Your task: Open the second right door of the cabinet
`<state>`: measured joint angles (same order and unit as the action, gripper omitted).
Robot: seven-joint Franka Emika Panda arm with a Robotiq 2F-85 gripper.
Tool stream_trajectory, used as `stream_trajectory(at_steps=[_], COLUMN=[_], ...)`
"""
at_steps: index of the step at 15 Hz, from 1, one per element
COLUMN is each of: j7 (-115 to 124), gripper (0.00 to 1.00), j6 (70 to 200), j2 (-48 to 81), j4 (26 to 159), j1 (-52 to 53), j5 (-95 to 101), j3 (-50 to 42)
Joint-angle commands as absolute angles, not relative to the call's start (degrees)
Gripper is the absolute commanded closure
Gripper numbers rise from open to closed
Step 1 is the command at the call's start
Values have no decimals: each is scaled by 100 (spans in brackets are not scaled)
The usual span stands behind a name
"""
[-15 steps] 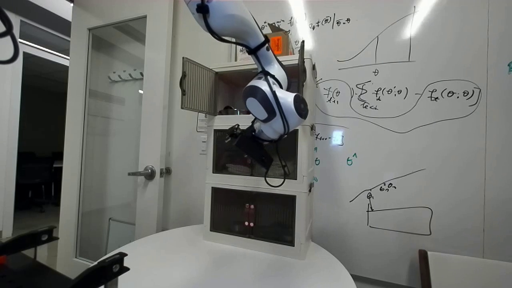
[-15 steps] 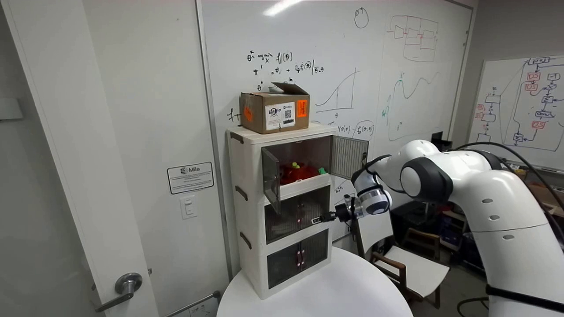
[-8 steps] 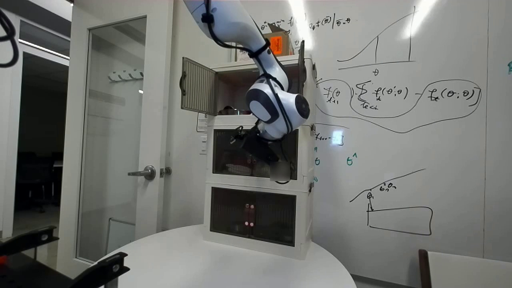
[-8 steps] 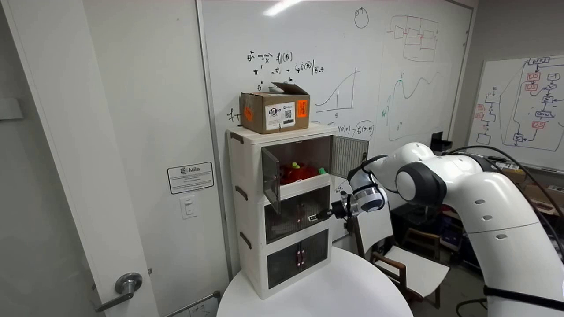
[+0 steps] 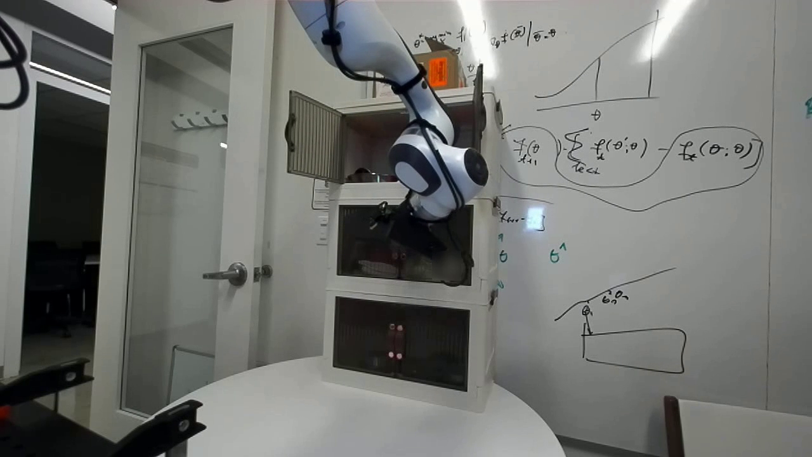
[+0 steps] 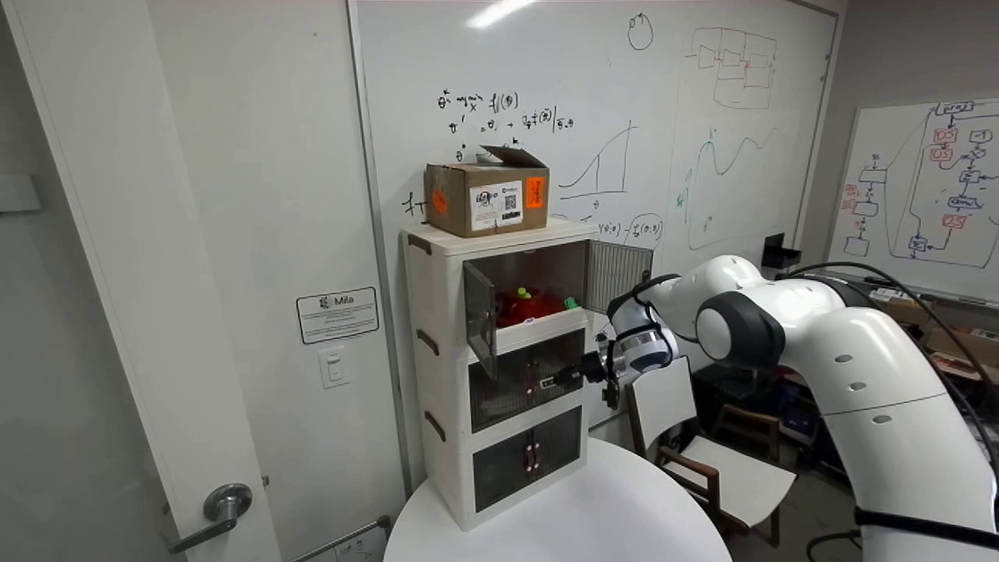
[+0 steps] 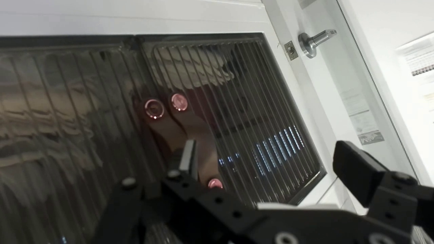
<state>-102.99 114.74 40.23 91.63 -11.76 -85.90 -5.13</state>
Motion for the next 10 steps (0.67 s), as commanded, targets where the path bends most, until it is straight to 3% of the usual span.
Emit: stream_trajectory(at_steps=[1, 10], j7=[-10444, -10300], gripper=[0, 0], j6=[11656, 11990], j2=[4224, 4463], j4=[8854, 8535], j1=[-1129, -1112], j5=[-8710, -8662], j3=[-451, -372])
